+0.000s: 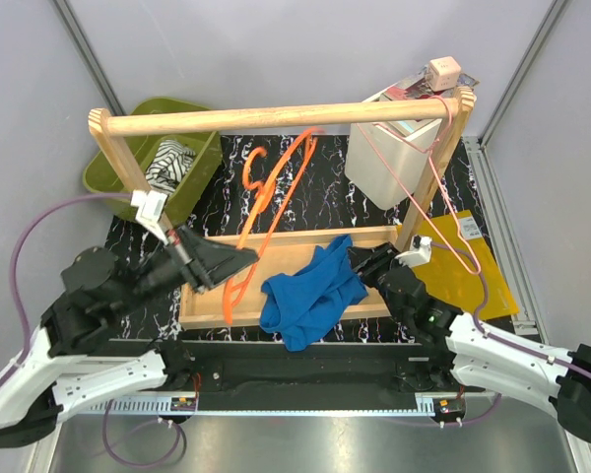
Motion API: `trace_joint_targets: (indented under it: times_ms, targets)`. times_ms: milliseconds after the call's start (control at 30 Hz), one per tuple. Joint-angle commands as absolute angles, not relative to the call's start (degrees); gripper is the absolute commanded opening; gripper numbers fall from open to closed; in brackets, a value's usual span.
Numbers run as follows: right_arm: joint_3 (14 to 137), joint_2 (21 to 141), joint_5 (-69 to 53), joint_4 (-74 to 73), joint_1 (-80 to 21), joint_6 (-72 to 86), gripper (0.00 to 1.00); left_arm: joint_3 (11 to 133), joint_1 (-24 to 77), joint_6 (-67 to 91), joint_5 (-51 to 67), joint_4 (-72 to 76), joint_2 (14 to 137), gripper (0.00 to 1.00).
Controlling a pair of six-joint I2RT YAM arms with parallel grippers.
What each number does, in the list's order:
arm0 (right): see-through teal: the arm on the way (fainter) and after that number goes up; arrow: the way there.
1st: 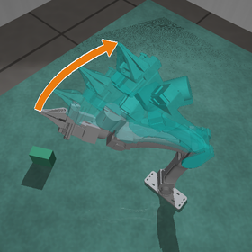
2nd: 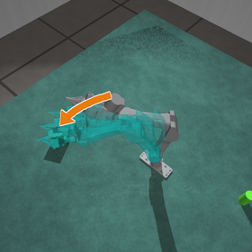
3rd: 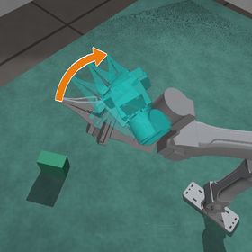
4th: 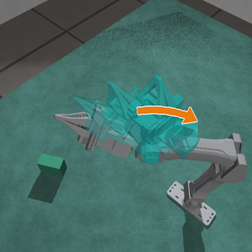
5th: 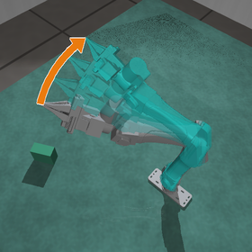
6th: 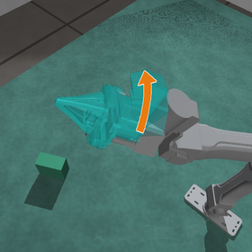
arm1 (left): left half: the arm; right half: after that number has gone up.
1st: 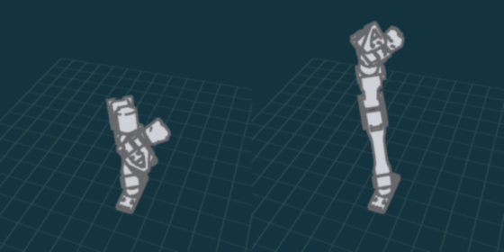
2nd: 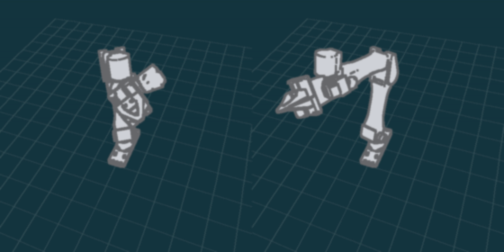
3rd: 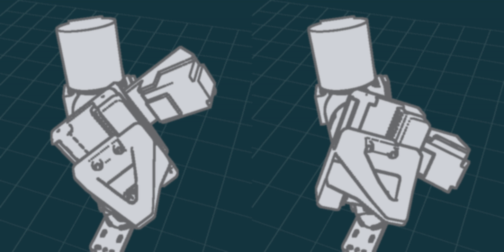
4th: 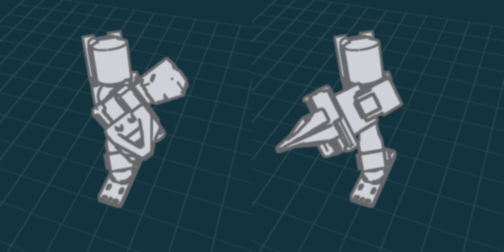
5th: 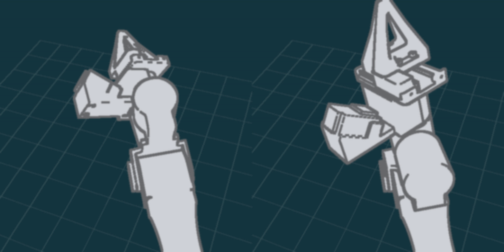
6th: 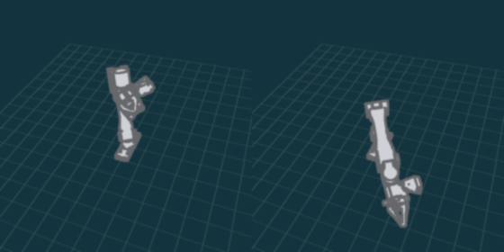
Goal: Remove the tank top from the hanger
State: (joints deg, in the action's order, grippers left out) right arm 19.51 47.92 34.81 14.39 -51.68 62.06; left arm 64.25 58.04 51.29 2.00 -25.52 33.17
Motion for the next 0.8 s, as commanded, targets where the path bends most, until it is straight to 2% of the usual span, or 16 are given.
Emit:
trace_joint_targets:
  times_ms: [0,433,767]
  targets:
    - [20.2,45.9,35.2,14.3,-51.5,62.2,0.53,69.9,58.1,51.8,3.2,-15.2,41.3,0.00]
    - [18.9,41.5,34.4,13.1,-51.5,62.3,0.53,70.9,58.4,54.2,-4.0,-1.4,49.0,0.00]
    - [18.9,41.4,33.6,13.1,-51.6,62.8,0.53,71.4,59.4,55.5,-8.4,2.7,52.8,0.00]
